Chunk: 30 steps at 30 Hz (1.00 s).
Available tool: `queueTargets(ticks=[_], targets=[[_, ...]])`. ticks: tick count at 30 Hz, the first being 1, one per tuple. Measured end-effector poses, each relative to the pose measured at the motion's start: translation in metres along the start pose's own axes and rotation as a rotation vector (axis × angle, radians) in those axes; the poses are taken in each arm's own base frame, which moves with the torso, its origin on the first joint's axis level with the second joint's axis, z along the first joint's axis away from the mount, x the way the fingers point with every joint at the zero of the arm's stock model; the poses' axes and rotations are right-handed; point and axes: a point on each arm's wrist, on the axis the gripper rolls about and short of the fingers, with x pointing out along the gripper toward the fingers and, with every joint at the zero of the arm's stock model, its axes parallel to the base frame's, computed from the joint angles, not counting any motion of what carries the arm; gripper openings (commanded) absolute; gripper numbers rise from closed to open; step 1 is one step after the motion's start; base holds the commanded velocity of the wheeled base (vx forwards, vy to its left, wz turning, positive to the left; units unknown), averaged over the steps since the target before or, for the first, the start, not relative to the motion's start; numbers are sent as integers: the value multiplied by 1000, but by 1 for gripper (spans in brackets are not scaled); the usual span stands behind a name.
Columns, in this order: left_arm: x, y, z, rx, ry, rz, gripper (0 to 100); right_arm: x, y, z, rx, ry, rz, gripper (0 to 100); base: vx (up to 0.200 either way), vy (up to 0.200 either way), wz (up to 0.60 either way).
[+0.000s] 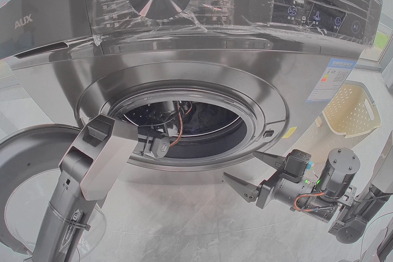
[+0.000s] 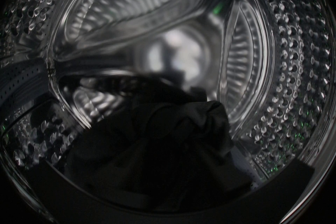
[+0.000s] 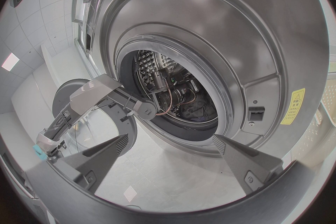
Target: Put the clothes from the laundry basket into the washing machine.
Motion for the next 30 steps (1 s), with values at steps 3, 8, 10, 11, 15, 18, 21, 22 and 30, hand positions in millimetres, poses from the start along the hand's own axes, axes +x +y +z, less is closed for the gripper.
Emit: queueTargets(ticks=[3,8,10,11,15,18,21,22,30], targets=[[-8,-1,-9,13,55,3,100,0,0,0,0,0,0,100,0,0,0],[-28,-2,-21,42,163,4,100,0,0,0,0,1,1,100,0,0,0],[-38,-4,-22,58,202,1,100,0,0,0,0,1,0,100,0,0,0],[-43,-4,-24,71,222,-1,100,0,0,0,0,1,0,100,0,0,0],[-60,-6,-23,119,265,-11,100,0,0,0,0,2,0,100,0,0,0],[-74,-7,-21,152,287,-22,100,0,0,0,0,2,0,100,0,0,0],[-91,-6,-21,178,315,-38,100,0,0,0,0,2,0,100,0,0,0],[-97,-6,-20,186,327,-45,100,0,0,0,0,2,0,100,0,0,0],[-135,-11,-5,205,345,-109,100,0,0,0,0,3,0,100,0,0,0]])
